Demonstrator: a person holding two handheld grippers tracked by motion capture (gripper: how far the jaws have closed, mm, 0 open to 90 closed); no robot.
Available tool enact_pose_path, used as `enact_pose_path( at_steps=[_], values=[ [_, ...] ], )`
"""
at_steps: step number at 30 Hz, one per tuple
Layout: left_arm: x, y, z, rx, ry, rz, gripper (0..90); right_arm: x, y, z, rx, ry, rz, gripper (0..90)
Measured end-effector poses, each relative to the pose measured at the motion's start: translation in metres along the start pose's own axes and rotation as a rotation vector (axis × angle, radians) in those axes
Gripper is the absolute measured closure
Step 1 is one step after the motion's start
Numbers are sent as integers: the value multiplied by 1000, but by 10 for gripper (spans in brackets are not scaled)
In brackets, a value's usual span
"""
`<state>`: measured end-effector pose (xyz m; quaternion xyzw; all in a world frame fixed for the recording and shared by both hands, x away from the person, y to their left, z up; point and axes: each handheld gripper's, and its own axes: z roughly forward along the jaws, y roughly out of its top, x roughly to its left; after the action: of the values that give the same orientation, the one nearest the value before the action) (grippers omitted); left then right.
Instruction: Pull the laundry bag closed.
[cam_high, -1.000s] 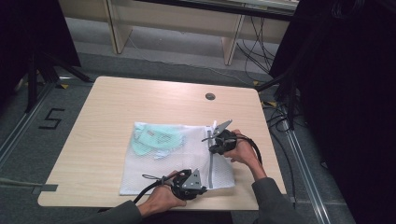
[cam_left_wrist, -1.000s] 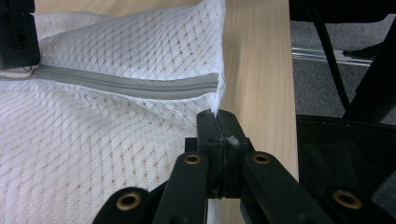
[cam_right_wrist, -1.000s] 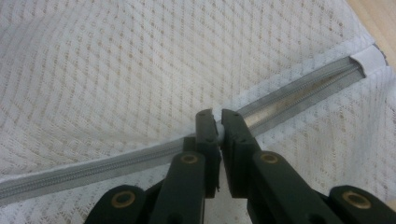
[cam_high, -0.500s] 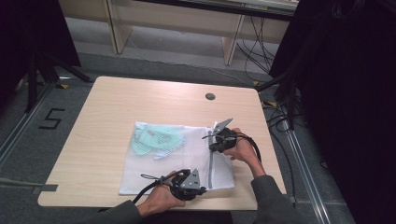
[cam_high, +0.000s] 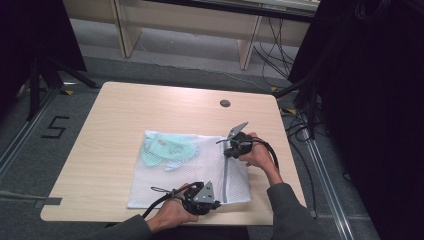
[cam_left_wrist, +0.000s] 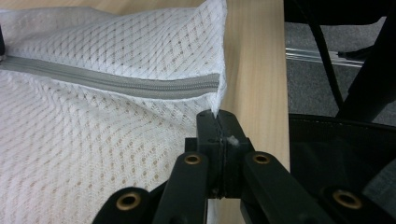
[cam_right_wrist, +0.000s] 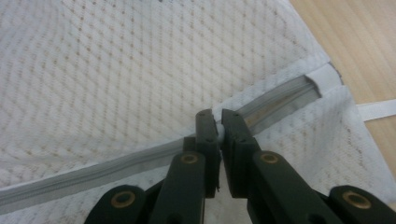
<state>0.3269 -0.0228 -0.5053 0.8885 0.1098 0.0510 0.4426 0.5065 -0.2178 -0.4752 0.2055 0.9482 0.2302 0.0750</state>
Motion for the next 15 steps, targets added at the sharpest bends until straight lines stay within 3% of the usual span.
enact_pose_path(
  at_steps=[15],
  values=[
    [-1,0,1,4,2,9,891,-14,5,2,-17,-28,-3,866]
  ],
)
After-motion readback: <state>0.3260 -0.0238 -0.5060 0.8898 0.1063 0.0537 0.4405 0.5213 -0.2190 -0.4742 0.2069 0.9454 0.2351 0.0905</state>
